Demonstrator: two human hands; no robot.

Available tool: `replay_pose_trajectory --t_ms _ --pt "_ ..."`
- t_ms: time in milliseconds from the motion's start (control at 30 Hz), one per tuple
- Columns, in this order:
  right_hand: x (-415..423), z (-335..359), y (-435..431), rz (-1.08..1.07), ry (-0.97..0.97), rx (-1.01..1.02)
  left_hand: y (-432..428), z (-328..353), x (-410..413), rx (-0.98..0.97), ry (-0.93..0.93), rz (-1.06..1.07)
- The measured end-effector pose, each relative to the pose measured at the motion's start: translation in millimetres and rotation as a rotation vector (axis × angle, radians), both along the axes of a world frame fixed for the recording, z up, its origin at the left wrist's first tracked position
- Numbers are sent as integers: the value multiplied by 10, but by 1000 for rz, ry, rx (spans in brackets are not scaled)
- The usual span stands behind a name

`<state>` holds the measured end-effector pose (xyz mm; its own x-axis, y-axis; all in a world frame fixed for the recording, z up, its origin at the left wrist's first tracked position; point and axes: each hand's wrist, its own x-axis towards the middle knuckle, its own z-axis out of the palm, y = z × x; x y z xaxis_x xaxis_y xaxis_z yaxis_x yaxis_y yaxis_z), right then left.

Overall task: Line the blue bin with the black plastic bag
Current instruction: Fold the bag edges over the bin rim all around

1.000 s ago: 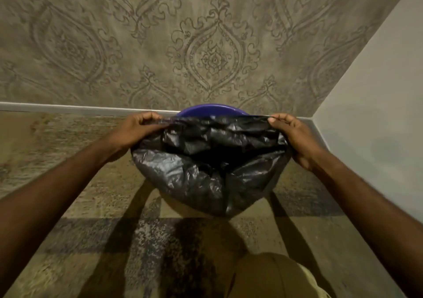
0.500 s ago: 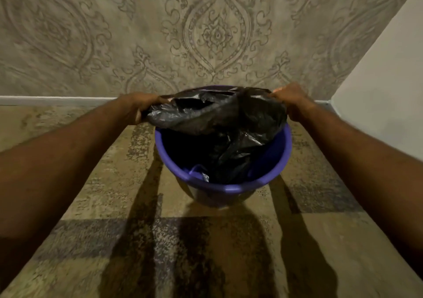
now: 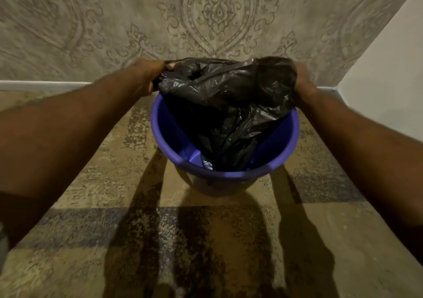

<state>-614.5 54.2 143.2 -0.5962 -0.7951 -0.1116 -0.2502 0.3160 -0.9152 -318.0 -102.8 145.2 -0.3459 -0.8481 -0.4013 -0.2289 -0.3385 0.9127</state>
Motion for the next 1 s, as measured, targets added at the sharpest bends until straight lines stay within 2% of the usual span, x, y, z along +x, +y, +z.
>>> replay_pose_trajectory --t_ms 67,200,300,367,467,533,600,667,833,1000 --pt "-8 -52 5 -34 7 42 -18 -142 93 8 -60 -25" --pt "-95 -230 239 12 -230 12 135 -219 270 160 -81 -158" --pt "-231 -338 452 113 -337 68 306 -250 398 143 40 -154" --pt "-241 -318 582 114 -292 34 408 -307 443 108 131 -167" --pt "-118 -228 894 215 -134 -51 542 -405 453 45 232 -131" --pt "6 -122 1146 330 132 -177 601 -437 460 -23 276 -46" --pt "91 -63 1338 483 500 -276 652 -476 479 -126 285 5" --pt "152 -93 1523 577 720 -309 699 -526 511 -202 277 15" --pt "346 -354 2043 514 961 -240 695 -534 617 -143 270 37" --pt "719 -617 2394 439 1084 -311 733 -556 568 -99 246 33"
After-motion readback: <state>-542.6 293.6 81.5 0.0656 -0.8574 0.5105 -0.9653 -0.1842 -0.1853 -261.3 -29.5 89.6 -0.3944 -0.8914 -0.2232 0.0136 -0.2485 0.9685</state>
